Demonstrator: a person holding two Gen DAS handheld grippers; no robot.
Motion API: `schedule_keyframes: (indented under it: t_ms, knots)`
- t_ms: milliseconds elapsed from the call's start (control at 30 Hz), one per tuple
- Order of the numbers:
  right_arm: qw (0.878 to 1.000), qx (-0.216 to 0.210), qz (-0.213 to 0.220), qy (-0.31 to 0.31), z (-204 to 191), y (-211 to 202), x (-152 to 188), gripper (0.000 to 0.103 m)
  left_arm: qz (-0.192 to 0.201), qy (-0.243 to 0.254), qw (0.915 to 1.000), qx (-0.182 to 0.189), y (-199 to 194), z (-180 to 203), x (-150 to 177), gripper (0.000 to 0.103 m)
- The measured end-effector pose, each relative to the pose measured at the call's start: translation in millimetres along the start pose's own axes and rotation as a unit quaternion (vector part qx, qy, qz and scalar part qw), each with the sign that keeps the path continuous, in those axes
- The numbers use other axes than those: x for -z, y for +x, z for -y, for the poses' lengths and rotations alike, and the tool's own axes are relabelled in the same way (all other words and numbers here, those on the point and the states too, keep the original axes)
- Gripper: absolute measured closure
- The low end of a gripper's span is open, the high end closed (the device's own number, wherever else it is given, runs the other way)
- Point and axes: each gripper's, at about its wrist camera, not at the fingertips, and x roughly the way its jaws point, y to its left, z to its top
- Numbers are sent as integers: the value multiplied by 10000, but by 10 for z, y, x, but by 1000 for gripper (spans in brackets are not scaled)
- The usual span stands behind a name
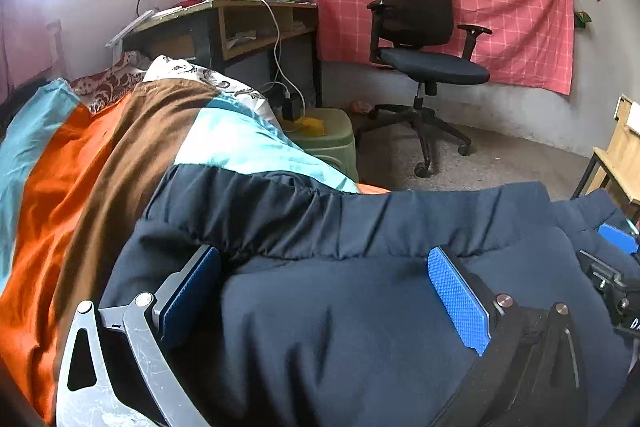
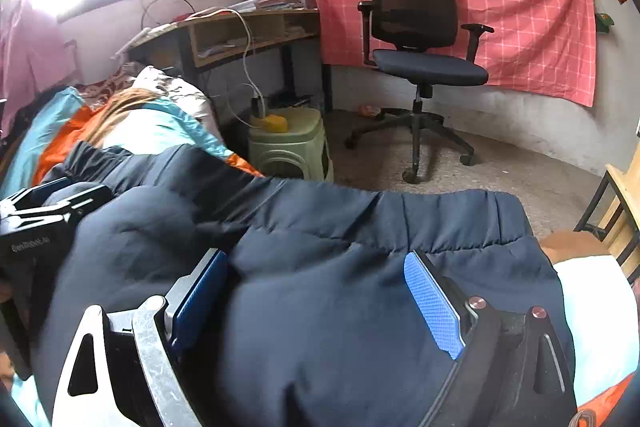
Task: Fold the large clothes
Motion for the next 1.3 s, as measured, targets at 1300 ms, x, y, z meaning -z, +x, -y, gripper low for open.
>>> schedule_keyframes:
  t_ms: [1300]
  knots:
    - [9841,-1220,330,1247,785,423,136,12,394,-756,9924,889,178,-343,-8,1]
